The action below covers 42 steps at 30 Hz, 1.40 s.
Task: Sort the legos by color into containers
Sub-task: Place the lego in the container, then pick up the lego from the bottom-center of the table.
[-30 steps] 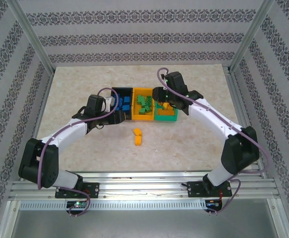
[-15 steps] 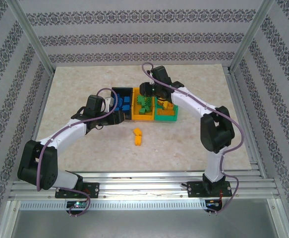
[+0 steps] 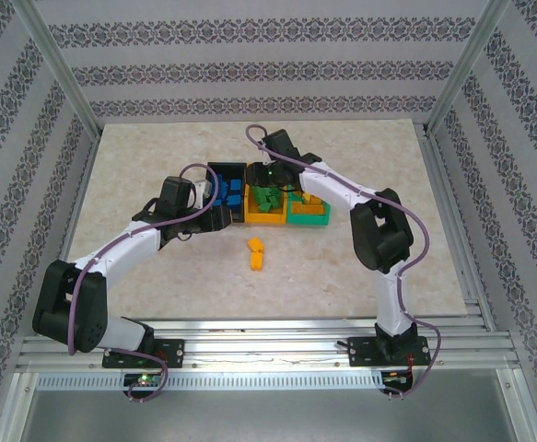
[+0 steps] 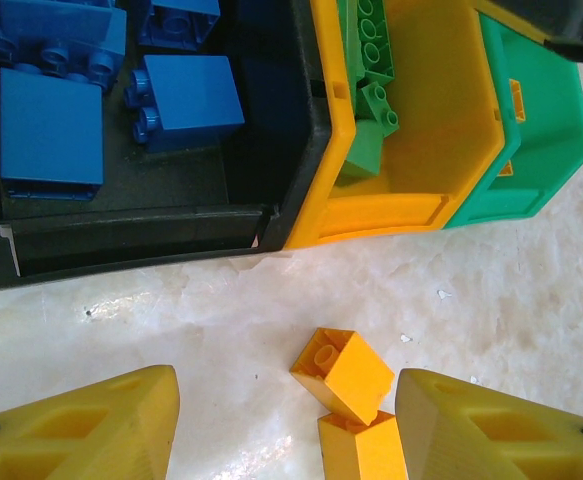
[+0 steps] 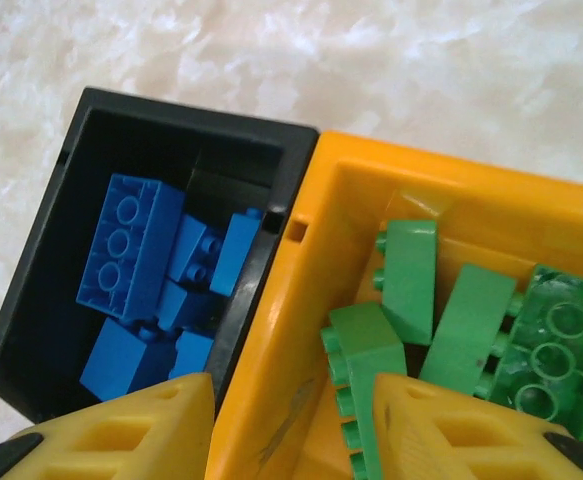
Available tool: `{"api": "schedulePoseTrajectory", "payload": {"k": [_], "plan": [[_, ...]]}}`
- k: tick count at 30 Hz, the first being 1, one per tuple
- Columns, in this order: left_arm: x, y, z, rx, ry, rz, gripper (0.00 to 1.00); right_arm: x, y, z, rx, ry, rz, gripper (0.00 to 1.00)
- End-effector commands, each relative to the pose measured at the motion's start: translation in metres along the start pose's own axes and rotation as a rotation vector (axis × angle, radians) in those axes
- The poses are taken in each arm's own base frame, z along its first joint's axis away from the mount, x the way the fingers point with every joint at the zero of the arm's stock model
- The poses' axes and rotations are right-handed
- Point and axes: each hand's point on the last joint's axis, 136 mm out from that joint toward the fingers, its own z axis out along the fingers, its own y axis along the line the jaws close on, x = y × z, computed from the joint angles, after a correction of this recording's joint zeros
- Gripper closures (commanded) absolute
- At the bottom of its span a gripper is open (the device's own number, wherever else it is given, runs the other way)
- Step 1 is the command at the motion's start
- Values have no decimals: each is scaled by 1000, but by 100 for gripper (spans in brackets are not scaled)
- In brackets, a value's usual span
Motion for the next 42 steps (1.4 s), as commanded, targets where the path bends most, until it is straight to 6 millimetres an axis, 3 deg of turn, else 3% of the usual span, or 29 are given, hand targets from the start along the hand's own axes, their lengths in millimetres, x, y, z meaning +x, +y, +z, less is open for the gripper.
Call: {"api": "schedulePoseTrajectory", "payload": {"k": [1,6,14,22,29,34,42], "plan": [[6,-4,0,8,13,3,41,9,1,-7,10,4,-16,54],[8,-7,3,24,29,10,41,17,-3,-25,20,-4,-18,53],[22,-12,13,39,68,16,41,51,-9,-57,30,2,-22,52],[41,-19,26,51,134,49,41,81,-13,-72,35,15,-34,51],[69,-24,35,26,250,125,41,125,-11,-86,48,92,-114,49],[69,-13,40,-19,232,79,41,163,6,-92,15,150,-153,49],[65,-24,58,95,226,-39,41,216,39,-73,-15,258,-176,45]]}}
